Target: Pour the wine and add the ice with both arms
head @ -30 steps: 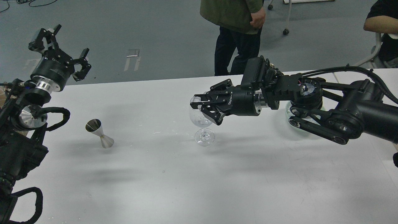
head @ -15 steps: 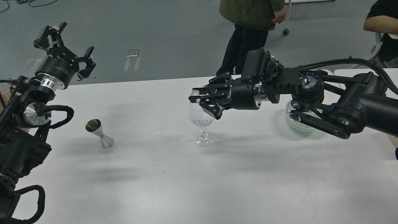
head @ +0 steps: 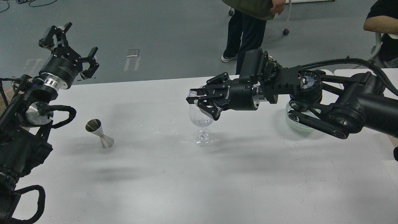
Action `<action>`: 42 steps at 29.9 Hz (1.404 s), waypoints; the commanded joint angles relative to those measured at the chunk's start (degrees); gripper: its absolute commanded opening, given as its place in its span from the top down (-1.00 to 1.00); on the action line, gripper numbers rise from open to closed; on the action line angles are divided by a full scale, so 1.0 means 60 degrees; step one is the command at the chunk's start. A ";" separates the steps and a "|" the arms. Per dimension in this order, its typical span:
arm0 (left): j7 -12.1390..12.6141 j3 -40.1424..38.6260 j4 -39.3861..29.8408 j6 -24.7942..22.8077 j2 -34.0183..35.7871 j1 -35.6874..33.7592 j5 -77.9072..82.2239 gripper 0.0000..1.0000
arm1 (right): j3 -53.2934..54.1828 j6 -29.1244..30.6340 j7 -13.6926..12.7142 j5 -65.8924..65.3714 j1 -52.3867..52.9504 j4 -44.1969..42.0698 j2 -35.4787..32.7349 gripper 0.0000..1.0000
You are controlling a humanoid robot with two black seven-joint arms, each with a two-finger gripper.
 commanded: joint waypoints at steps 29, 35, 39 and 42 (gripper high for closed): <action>0.0014 0.0015 0.0015 0.0000 0.0025 -0.0062 0.0000 -0.95 | 0.0057 -0.0014 -0.0012 0.0014 -0.0036 0.0172 -0.0093 0.39; 0.0014 0.0015 0.0015 0.0000 0.0011 -0.0091 0.0015 -0.95 | 0.0086 -0.0014 -0.0012 0.0014 -0.0051 0.0157 -0.0093 0.36; 0.0014 0.0030 0.0015 0.0000 0.0025 -0.0106 0.0000 -0.95 | 0.0115 -0.0014 -0.0012 0.0014 -0.0036 0.0157 -0.0093 0.33; 0.0014 0.0030 0.0015 0.0000 0.0055 -0.0106 0.0000 -0.95 | 0.0305 -0.0014 -0.0012 0.0072 0.0022 0.0128 -0.0122 0.15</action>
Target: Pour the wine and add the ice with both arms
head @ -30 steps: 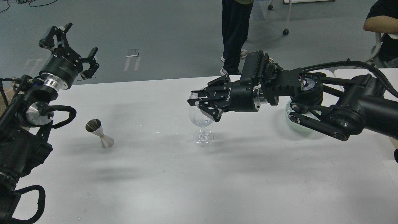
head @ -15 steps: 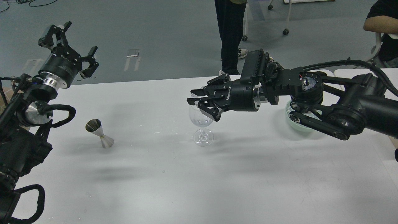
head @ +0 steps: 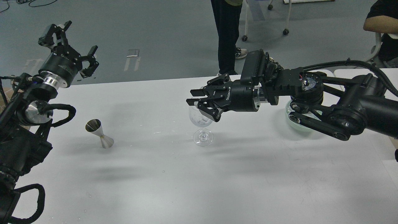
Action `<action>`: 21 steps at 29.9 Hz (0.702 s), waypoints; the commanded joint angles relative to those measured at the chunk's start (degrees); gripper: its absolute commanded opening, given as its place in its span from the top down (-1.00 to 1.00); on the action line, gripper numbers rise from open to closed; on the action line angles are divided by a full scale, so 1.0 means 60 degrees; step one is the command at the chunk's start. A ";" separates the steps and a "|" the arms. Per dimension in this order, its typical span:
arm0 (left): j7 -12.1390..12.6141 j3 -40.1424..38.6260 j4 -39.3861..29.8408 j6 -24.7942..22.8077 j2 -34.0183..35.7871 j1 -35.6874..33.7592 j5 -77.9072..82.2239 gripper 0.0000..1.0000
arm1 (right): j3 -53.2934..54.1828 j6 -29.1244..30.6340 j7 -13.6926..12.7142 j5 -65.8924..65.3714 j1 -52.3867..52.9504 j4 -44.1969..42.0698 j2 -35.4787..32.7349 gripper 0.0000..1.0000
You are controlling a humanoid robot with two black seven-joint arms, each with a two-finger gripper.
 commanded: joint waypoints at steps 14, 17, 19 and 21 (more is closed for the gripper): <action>0.0029 -0.0013 0.0030 0.0000 0.0039 -0.0078 -0.0052 -0.96 | 0.2608 0.0015 -0.0102 0.3417 0.0069 -0.1412 -0.0214 -0.98; 0.0029 -0.0013 0.0059 0.0000 0.0025 -0.0122 -0.0095 -0.96 | 0.3076 0.0015 -0.0117 0.4951 0.0127 -0.2274 -0.0126 -1.00; 0.0044 -0.0013 0.0059 0.0000 0.0039 -0.0151 -0.0125 -0.96 | 0.3340 0.0015 -0.0131 0.5831 0.0127 -0.2714 -0.0054 -1.00; 0.0044 -0.0027 0.0059 0.0000 0.0039 -0.0166 -0.0140 -0.96 | 0.3459 0.0015 -0.0131 0.6261 0.0127 -0.2937 0.0050 -1.00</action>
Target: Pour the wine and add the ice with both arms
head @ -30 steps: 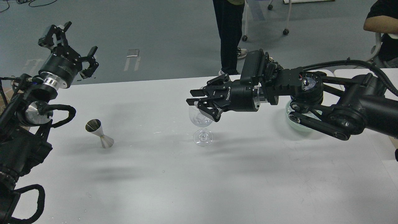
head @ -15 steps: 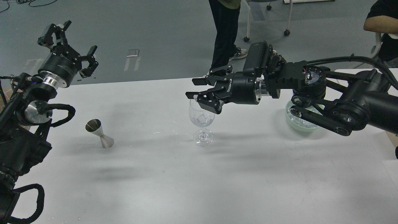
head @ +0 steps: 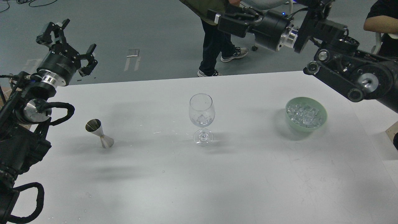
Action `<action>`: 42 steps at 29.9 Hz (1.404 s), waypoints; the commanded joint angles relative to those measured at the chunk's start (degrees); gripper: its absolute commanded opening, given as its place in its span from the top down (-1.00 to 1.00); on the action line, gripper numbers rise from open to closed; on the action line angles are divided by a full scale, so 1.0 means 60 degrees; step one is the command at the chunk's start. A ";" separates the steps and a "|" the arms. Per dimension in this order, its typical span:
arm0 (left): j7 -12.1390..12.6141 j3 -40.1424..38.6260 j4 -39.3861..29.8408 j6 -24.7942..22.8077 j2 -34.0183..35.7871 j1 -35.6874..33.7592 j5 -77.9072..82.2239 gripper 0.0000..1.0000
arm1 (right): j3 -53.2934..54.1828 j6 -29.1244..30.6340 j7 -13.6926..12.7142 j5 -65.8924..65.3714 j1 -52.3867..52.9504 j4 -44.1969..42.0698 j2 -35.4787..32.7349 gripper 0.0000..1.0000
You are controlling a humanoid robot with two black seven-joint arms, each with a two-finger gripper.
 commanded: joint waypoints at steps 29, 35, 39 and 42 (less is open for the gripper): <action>0.1898 -0.0043 0.0090 0.0000 0.0071 -0.0360 -0.0378 -0.96 | 0.1503 0.1011 -0.0487 0.8541 0.0078 -0.3817 0.1285 -1.00; 0.1428 -0.0071 0.0061 0.0000 0.0042 -0.0345 -0.0437 -0.96 | 0.1517 0.0879 -0.0355 0.8586 0.0020 -0.3978 0.1738 -1.00; 0.1399 -0.0175 0.0061 0.0000 0.0028 -0.0316 -0.1065 -0.96 | 0.1532 0.0923 -0.0004 0.8600 -0.0039 -0.4169 0.1930 -1.00; 0.1282 -0.0145 0.0075 0.0000 -0.0045 -0.0287 -0.1840 -0.96 | 0.1576 0.1113 -0.0004 0.8615 -0.0039 -0.4286 0.1930 -1.00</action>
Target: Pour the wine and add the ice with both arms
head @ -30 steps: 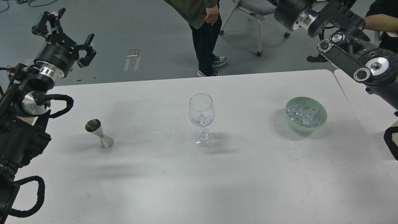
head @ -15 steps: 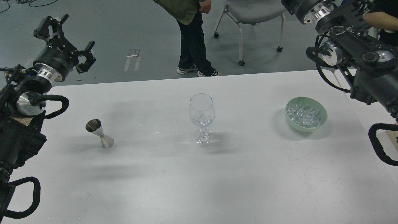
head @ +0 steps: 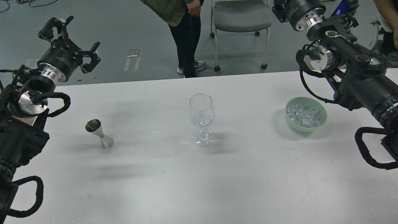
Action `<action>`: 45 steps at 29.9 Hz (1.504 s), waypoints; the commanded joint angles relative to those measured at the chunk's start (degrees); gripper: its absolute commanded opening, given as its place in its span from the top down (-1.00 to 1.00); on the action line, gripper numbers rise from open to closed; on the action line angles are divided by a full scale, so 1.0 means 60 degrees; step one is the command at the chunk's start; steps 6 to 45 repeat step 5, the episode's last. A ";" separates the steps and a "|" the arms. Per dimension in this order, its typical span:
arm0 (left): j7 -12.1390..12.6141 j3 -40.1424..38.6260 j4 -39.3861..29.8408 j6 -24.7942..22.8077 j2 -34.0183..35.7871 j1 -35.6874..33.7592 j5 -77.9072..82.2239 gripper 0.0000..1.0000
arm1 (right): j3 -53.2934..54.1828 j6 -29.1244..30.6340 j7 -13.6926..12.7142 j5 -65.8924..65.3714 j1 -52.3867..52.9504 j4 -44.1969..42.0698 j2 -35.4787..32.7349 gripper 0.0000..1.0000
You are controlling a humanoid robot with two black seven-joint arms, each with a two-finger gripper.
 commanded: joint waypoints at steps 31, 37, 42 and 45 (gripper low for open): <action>-0.0145 0.0150 0.0017 0.0000 -0.0160 0.0027 -0.0957 -0.96 | 0.0254 0.0974 0.0054 0.0632 -0.0050 -0.0167 0.0018 -1.00; -0.0145 0.0150 0.0017 0.0000 -0.0160 0.0027 -0.0957 -0.96 | 0.0254 0.0974 0.0054 0.0632 -0.0050 -0.0167 0.0018 -1.00; -0.0145 0.0150 0.0017 0.0000 -0.0160 0.0027 -0.0957 -0.96 | 0.0254 0.0974 0.0054 0.0632 -0.0050 -0.0167 0.0018 -1.00; -0.0145 0.0150 0.0017 0.0000 -0.0160 0.0027 -0.0957 -0.96 | 0.0254 0.0974 0.0054 0.0632 -0.0050 -0.0167 0.0018 -1.00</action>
